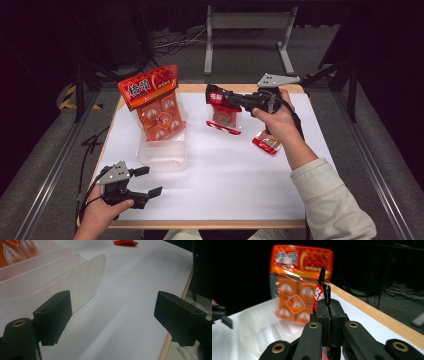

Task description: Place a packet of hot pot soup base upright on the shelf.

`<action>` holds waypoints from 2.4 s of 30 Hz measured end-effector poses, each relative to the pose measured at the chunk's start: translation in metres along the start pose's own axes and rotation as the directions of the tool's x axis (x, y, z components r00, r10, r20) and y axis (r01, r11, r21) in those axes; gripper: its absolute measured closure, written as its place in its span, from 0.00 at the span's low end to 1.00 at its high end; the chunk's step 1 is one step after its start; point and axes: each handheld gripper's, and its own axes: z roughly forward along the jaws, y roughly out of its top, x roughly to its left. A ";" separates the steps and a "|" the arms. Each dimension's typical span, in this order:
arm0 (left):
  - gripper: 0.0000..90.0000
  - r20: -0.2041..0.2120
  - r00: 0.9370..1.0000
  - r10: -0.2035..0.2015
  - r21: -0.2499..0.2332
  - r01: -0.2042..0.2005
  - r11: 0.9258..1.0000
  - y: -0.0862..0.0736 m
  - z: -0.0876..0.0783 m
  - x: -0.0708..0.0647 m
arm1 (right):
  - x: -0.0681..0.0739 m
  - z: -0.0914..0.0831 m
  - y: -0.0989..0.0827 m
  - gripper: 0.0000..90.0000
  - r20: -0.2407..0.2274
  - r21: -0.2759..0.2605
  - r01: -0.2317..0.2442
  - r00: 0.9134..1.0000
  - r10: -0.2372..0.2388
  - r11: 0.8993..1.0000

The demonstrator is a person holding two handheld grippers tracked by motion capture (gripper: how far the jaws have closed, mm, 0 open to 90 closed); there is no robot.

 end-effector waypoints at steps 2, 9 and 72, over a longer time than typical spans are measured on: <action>0.17 -0.002 1.000 -0.004 0.001 0.004 1.000 0.000 0.000 0.000 | 0.009 0.004 0.006 0.98 -0.027 -0.008 0.019 0.999 -0.019 1.000; 0.17 0.006 1.000 -0.005 -0.009 0.005 1.000 0.002 -0.001 -0.002 | 0.026 0.014 0.016 0.98 -0.080 -0.015 0.055 0.995 -0.056 0.998; 0.16 0.012 1.000 0.015 0.000 -0.015 1.000 -0.001 0.002 0.002 | 0.090 0.126 0.015 0.98 -0.245 -0.066 0.210 0.944 -0.220 0.975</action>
